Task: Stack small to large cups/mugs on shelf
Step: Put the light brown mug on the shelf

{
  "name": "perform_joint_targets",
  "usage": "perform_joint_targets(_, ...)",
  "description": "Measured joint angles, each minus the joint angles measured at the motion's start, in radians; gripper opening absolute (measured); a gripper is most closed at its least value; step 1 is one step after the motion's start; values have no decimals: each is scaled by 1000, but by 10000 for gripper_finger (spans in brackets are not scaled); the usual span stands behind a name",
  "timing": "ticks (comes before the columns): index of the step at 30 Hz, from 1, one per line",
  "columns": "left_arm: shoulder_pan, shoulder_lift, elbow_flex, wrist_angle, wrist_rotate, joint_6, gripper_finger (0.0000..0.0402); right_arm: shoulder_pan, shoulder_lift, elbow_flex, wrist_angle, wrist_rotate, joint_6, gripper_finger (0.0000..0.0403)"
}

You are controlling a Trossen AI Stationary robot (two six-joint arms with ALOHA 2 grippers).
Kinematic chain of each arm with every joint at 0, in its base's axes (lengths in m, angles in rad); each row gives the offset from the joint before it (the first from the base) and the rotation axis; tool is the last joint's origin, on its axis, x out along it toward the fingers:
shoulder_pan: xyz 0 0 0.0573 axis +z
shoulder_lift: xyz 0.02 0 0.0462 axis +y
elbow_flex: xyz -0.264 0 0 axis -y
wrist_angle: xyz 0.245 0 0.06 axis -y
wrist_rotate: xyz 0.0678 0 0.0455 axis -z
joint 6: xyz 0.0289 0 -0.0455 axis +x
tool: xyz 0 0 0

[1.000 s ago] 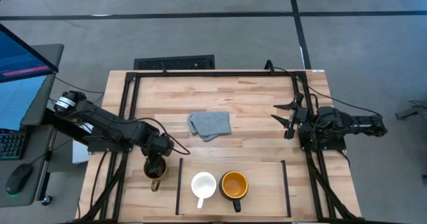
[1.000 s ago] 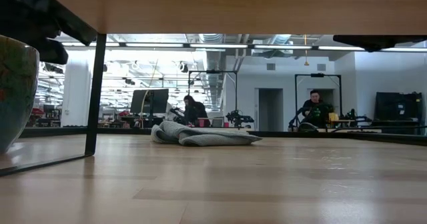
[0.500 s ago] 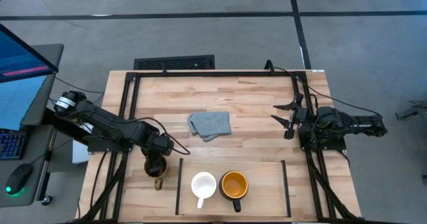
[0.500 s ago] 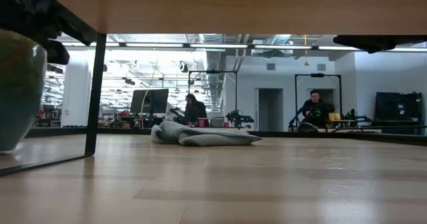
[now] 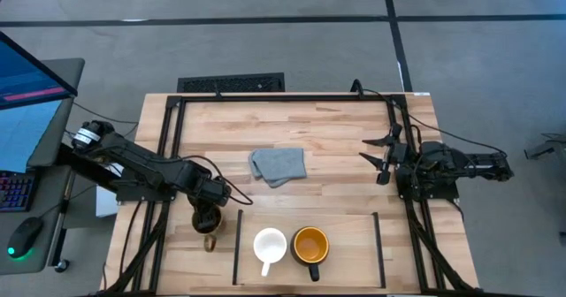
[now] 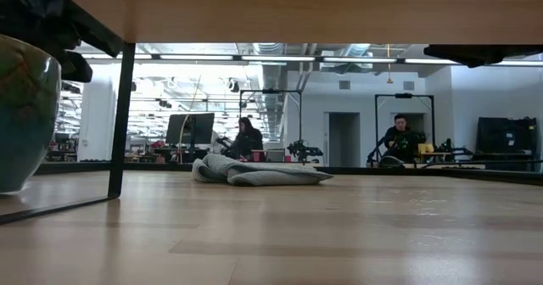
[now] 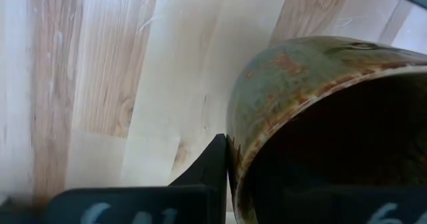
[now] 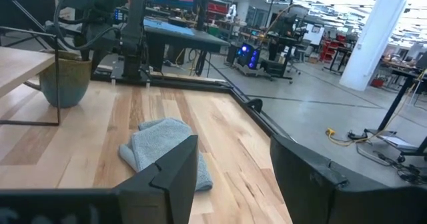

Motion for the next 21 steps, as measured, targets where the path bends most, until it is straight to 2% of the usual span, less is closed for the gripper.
perform_joint_targets(21,11,-2,2,2,-65,32,22,0,0,0,-1,0,-2,210)
